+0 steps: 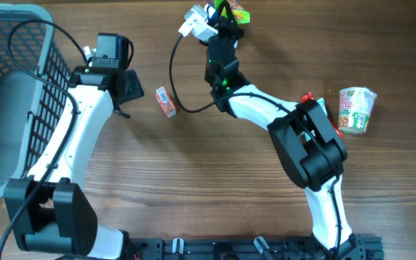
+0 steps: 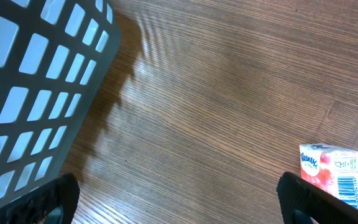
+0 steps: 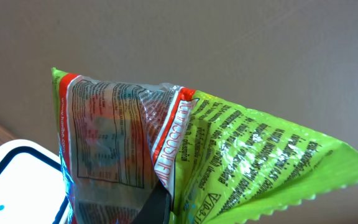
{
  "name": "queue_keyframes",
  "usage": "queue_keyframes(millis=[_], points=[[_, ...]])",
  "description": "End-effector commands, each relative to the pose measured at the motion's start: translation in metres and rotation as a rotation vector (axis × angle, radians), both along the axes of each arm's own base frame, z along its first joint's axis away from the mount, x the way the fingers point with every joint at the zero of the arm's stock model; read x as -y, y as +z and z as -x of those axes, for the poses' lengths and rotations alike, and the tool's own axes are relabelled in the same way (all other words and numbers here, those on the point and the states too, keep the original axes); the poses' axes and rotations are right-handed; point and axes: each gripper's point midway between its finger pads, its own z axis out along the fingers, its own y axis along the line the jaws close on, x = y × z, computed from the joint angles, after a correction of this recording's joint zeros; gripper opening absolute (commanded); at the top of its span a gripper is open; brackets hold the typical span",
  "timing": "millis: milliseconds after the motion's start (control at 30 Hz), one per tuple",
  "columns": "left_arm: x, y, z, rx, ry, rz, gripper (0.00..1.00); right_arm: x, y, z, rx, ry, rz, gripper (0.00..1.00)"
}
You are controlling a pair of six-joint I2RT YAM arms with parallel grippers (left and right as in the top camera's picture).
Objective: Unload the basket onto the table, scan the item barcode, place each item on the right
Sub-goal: 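Lower the Haribo bag to the table at right and release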
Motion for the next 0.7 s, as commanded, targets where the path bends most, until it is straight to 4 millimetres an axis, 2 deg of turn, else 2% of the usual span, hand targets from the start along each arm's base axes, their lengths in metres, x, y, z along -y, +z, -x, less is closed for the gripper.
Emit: queue_keyframes(millis=[0,167,267,333,367,433,567,667], points=[[-0.003,0.002,0.000,0.002,-0.003,-0.016,1.00,-0.006,0.007,-0.006,0.062,0.057,-0.054,0.04],[-0.003,0.002,0.000,0.003,-0.003,-0.016,1.00,-0.002,-0.018,-0.014,0.007,0.083,-0.229,0.04],[-0.003,0.002,0.000,0.002,-0.003,-0.016,1.00,0.009,-0.018,-0.018,0.023,0.074,-0.381,0.04],[-0.003,0.002,0.000,0.003,-0.003,-0.016,1.00,0.027,-0.013,-0.018,0.063,0.003,-0.452,0.05],[-0.003,0.002,0.000,0.003,-0.003,-0.016,1.00,0.039,-0.005,-0.015,0.103,-0.052,-0.485,0.04],[-0.003,0.002,0.000,0.003,-0.003,-0.016,1.00,0.047,0.011,-0.011,0.138,-0.084,-0.507,0.04],[-0.003,0.002,0.000,0.003,-0.003,-0.016,1.00,0.051,0.066,0.002,0.139,-0.075,-0.517,0.04],[-0.003,0.002,0.000,0.003,-0.003,-0.016,1.00,0.062,0.103,0.020,0.078,-0.083,-0.560,0.04]])
